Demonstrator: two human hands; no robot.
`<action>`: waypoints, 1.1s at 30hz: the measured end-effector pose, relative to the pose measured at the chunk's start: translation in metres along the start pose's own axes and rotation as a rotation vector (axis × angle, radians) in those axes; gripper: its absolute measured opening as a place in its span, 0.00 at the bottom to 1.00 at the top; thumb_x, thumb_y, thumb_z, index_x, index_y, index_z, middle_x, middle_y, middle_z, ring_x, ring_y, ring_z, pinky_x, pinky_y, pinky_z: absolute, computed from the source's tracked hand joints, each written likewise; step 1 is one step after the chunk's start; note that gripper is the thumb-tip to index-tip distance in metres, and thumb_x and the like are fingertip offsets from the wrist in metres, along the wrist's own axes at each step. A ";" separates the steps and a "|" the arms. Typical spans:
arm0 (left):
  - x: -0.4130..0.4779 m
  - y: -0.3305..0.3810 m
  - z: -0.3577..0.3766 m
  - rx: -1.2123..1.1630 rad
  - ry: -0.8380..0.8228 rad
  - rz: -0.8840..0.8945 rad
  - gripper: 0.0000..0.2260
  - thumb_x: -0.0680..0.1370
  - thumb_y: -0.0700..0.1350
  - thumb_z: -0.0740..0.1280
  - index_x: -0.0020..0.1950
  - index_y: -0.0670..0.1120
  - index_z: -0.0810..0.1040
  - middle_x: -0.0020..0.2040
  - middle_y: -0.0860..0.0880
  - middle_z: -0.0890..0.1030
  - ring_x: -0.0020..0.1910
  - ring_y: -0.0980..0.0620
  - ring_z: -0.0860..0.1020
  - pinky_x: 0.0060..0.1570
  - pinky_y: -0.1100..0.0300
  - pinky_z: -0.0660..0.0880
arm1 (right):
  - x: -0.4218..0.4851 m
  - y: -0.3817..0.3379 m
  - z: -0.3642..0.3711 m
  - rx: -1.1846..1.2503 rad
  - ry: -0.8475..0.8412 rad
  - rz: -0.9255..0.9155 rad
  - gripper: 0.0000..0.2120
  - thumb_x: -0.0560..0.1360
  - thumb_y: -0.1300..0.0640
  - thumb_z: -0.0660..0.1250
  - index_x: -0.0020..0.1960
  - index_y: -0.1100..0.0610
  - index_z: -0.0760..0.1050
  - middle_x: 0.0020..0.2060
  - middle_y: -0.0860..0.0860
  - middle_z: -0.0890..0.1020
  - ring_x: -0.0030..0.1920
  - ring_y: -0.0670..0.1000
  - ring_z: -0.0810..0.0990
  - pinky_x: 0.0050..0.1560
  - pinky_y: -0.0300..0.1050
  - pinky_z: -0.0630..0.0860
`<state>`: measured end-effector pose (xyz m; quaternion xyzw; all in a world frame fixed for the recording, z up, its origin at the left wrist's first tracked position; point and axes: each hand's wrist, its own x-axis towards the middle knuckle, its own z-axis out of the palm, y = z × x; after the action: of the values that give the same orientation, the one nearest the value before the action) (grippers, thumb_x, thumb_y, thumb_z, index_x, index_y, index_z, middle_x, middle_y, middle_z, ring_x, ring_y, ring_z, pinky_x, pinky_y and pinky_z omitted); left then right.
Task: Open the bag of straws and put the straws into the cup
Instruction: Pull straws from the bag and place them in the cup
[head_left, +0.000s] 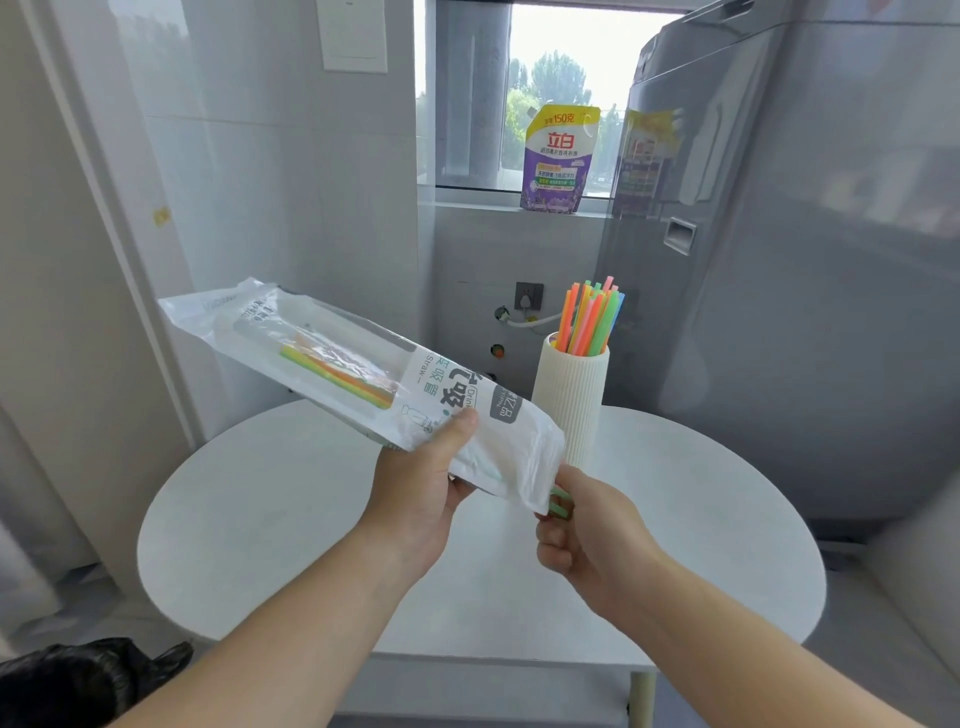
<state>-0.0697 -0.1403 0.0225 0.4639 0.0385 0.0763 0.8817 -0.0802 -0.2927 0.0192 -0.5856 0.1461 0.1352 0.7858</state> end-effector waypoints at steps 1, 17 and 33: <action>0.000 0.000 0.000 -0.010 0.006 -0.006 0.19 0.79 0.38 0.70 0.69 0.49 0.78 0.59 0.48 0.86 0.56 0.48 0.85 0.43 0.56 0.82 | 0.001 0.001 -0.002 0.004 -0.020 -0.015 0.08 0.79 0.59 0.64 0.41 0.58 0.73 0.31 0.51 0.69 0.26 0.48 0.62 0.23 0.39 0.59; 0.009 0.000 -0.008 -0.097 0.126 -0.035 0.17 0.79 0.38 0.70 0.67 0.46 0.79 0.59 0.46 0.86 0.49 0.50 0.86 0.38 0.56 0.82 | 0.002 -0.005 -0.013 -0.061 0.020 -0.145 0.12 0.82 0.55 0.64 0.53 0.66 0.78 0.33 0.55 0.74 0.25 0.50 0.70 0.25 0.42 0.71; 0.011 -0.004 -0.009 -0.188 0.188 -0.149 0.09 0.79 0.37 0.69 0.57 0.47 0.81 0.43 0.50 0.88 0.39 0.52 0.87 0.32 0.58 0.82 | 0.003 -0.014 -0.023 -0.315 0.027 -0.305 0.15 0.83 0.49 0.62 0.50 0.62 0.76 0.32 0.55 0.74 0.26 0.50 0.70 0.26 0.43 0.70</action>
<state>-0.0600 -0.1330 0.0141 0.3659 0.1480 0.0571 0.9170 -0.0735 -0.3191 0.0243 -0.7181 0.0437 0.0280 0.6940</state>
